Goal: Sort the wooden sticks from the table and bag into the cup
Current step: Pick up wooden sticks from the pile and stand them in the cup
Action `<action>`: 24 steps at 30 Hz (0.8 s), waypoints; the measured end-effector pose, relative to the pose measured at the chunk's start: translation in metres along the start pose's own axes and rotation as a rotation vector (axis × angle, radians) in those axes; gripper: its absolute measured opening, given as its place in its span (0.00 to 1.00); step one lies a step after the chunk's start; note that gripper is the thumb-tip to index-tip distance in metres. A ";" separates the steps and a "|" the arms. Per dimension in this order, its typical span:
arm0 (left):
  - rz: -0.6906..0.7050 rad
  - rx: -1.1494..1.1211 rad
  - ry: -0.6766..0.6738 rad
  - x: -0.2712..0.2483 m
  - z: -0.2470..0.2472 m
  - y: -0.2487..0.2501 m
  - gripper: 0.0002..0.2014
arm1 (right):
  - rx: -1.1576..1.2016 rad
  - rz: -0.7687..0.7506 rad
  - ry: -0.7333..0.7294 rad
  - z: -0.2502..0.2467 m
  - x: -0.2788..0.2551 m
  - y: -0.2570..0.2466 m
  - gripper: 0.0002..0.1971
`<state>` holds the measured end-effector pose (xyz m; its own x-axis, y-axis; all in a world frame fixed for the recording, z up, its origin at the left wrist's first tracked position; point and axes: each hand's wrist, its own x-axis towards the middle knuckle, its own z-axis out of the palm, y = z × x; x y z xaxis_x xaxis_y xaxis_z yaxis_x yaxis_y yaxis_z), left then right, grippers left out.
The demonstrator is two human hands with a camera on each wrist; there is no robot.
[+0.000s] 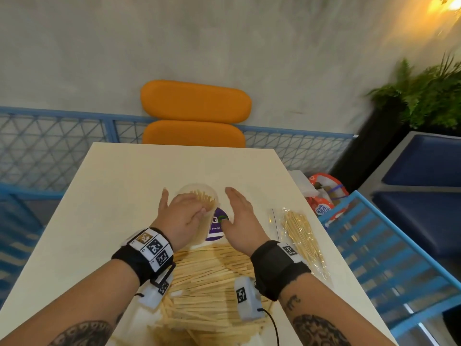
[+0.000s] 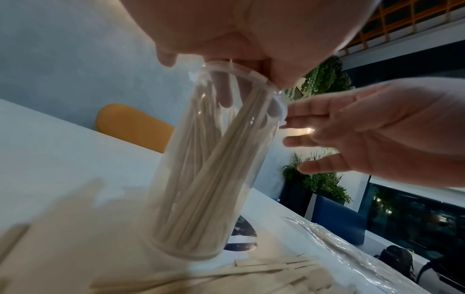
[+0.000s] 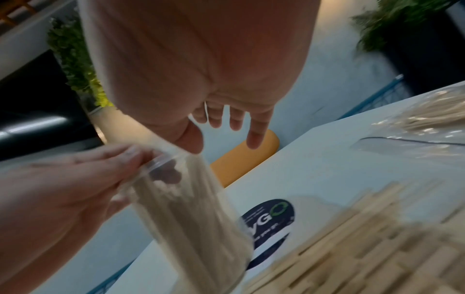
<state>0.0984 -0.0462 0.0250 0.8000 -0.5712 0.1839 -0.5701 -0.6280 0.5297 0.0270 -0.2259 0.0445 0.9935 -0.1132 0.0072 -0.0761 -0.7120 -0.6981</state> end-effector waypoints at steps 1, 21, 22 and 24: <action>0.022 -0.015 -0.009 0.000 0.001 -0.003 0.23 | 0.014 0.031 0.022 -0.004 -0.002 0.004 0.37; -0.482 -0.224 0.121 -0.061 0.011 -0.035 0.10 | -0.669 0.096 -0.383 0.055 0.002 0.018 0.16; -0.502 -0.204 0.053 -0.065 0.017 -0.035 0.09 | -0.713 0.087 -0.393 0.056 0.002 0.018 0.15; -0.515 -0.164 -0.049 -0.072 0.029 -0.030 0.09 | -0.778 0.055 -0.374 0.059 0.002 0.020 0.12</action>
<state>0.0526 -0.0012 -0.0279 0.9564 -0.2376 -0.1699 -0.0671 -0.7448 0.6639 0.0322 -0.1992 -0.0116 0.9389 -0.0235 -0.3434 -0.0252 -0.9997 -0.0006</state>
